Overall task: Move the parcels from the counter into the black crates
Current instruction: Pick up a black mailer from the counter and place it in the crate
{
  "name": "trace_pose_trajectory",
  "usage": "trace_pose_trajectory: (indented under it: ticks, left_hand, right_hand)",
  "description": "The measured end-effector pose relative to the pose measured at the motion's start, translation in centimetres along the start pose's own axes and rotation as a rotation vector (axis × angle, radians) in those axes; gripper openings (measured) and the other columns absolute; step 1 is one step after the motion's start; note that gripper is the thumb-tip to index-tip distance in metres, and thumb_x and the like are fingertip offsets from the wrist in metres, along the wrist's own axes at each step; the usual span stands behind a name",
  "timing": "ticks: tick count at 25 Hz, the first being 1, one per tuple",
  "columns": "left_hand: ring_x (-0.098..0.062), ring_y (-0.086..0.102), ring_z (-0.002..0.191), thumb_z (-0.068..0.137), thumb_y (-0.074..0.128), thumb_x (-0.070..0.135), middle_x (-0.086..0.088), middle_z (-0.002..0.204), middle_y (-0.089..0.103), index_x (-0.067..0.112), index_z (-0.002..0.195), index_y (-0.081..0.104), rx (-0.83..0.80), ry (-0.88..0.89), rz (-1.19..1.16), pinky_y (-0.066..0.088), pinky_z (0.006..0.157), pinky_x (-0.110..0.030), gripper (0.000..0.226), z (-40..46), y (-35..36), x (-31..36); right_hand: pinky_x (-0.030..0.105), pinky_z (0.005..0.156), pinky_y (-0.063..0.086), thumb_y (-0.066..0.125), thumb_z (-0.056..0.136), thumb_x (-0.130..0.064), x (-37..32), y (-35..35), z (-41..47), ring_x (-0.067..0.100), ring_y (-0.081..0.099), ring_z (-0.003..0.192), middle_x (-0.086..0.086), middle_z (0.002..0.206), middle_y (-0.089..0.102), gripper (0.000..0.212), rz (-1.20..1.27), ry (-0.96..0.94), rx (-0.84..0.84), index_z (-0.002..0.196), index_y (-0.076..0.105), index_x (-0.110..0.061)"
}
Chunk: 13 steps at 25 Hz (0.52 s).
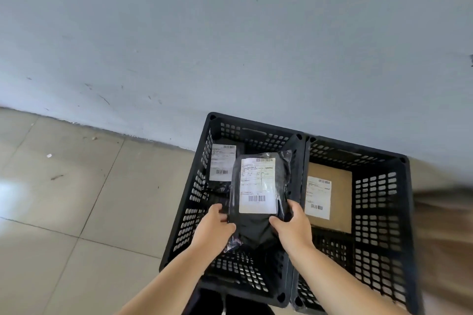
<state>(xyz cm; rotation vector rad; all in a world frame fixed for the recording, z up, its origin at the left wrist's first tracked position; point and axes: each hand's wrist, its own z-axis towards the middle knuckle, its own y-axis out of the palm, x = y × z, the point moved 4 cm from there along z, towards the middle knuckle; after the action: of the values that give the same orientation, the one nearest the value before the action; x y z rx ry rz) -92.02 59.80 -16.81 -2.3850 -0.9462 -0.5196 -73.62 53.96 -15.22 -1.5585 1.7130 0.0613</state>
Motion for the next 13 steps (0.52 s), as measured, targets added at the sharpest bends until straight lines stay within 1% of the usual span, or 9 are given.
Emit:
trace_pose_trajectory:
  ticks: [1, 3, 4, 5, 7, 8, 9, 11, 13]
  left_hand:
    - [-0.011, 0.057, 0.113, 0.091, 0.06, 0.015, -0.003, 0.146, 0.044, 0.016, 0.15, 0.019, -0.006, 0.0, 0.043, 0.051, 0.084, -0.022, 0.072, 1.5, -0.1, -0.1]
    - [-0.004, 0.061, 0.094, 0.092, 0.057, 0.016, -0.001, 0.149, 0.04, 0.019, 0.151, 0.018, -0.026, 0.002, 0.167, 0.05, 0.068, -0.017, 0.07, 5.4, 0.0, -0.5]
    - [-0.005, 0.063, 0.085, 0.093, 0.055, 0.017, 0.0, 0.147, 0.042, 0.02, 0.15, 0.02, -0.038, 0.011, 0.244, 0.051, 0.062, -0.019, 0.067, 7.4, 0.0, -0.7]
    - [-0.009, 0.064, 0.088, 0.093, 0.053, 0.018, 0.0, 0.146, 0.042, 0.019, 0.15, 0.021, -0.054, 0.028, 0.322, 0.051, 0.064, -0.021, 0.065, 9.2, 0.0, -0.6]
    - [-0.019, 0.052, 0.121, 0.094, 0.05, 0.02, -0.002, 0.15, 0.034, 0.018, 0.151, 0.017, -0.071, 0.1, 0.479, 0.049, 0.09, -0.028, 0.066, 13.1, 0.4, -0.5]
    - [-0.022, 0.037, 0.135, 0.095, 0.049, 0.02, -0.003, 0.155, 0.025, 0.018, 0.152, 0.013, -0.068, 0.144, 0.542, 0.04, 0.105, -0.031, 0.067, 14.8, 0.7, -0.3]
    - [-0.023, 0.022, 0.143, 0.096, 0.049, 0.019, -0.004, 0.158, 0.016, 0.019, 0.153, 0.01, -0.059, 0.184, 0.594, 0.029, 0.113, -0.033, 0.069, 16.2, 0.8, 0.0]
    - [-0.025, 0.0, 0.148, 0.096, 0.05, 0.02, -0.006, 0.161, -0.002, 0.02, 0.153, 0.002, -0.035, 0.263, 0.742, 0.01, 0.119, -0.035, 0.075, 19.5, 1.5, 0.3]
    - [-0.028, -0.017, 0.146, 0.094, 0.055, 0.027, -0.01, 0.158, -0.019, 0.021, 0.152, -0.01, -0.028, 0.326, 0.948, -0.001, 0.119, -0.045, 0.087, 23.0, 2.3, 0.4]
  right_hand:
    - [0.025, 0.078, 0.042, 0.066, 0.087, -0.017, -0.2, 0.5, 1.0, 0.01, 0.05, 0.092, -0.003, 0.129, 0.055, 0.061, -0.029, -0.002, 0.047, 0.141, 0.039, -0.023]
    - [0.026, 0.073, 0.042, 0.064, 0.088, -0.019, -0.3, 2.0, 4.1, 0.007, 0.052, 0.082, -0.004, 0.122, 0.057, 0.06, -0.048, 0.008, 0.115, 0.142, 0.038, -0.025]
    - [0.027, 0.07, 0.043, 0.063, 0.089, -0.02, -0.4, 2.8, 5.8, 0.006, 0.053, 0.079, -0.006, 0.115, 0.057, 0.059, -0.067, 0.006, 0.144, 0.142, 0.037, -0.026]
    - [0.029, 0.07, 0.044, 0.062, 0.09, -0.021, -0.5, 3.6, 7.5, 0.009, 0.057, 0.082, -0.006, 0.115, 0.057, 0.058, -0.102, 0.002, 0.178, 0.142, 0.036, -0.026]
    - [0.029, 0.07, 0.043, 0.06, 0.092, -0.023, -0.4, 5.3, 11.0, 0.018, 0.061, 0.1, -0.004, 0.13, 0.055, 0.057, -0.2, -0.007, 0.252, 0.144, 0.034, -0.026]
    - [0.028, 0.069, 0.041, 0.059, 0.093, -0.023, -0.2, 6.1, 12.5, 0.02, 0.06, 0.106, -0.003, 0.135, 0.052, 0.057, -0.242, -0.004, 0.286, 0.145, 0.034, -0.026]
    - [0.029, 0.069, 0.04, 0.058, 0.094, -0.023, 0.3, 6.8, 13.9, 0.022, 0.059, 0.109, -0.002, 0.137, 0.051, 0.057, -0.267, 0.008, 0.315, 0.145, 0.033, -0.025]
    - [0.032, 0.073, 0.044, 0.058, 0.094, -0.02, 1.8, 8.5, 17.0, 0.025, 0.058, 0.111, 0.001, 0.137, 0.051, 0.057, -0.277, 0.039, 0.346, 0.145, 0.034, -0.024]
    - [0.034, 0.075, 0.047, 0.057, 0.093, -0.018, 3.4, 10.2, 19.9, 0.027, 0.059, 0.108, 0.003, 0.135, 0.053, 0.055, -0.247, 0.075, 0.333, 0.144, 0.036, -0.023]
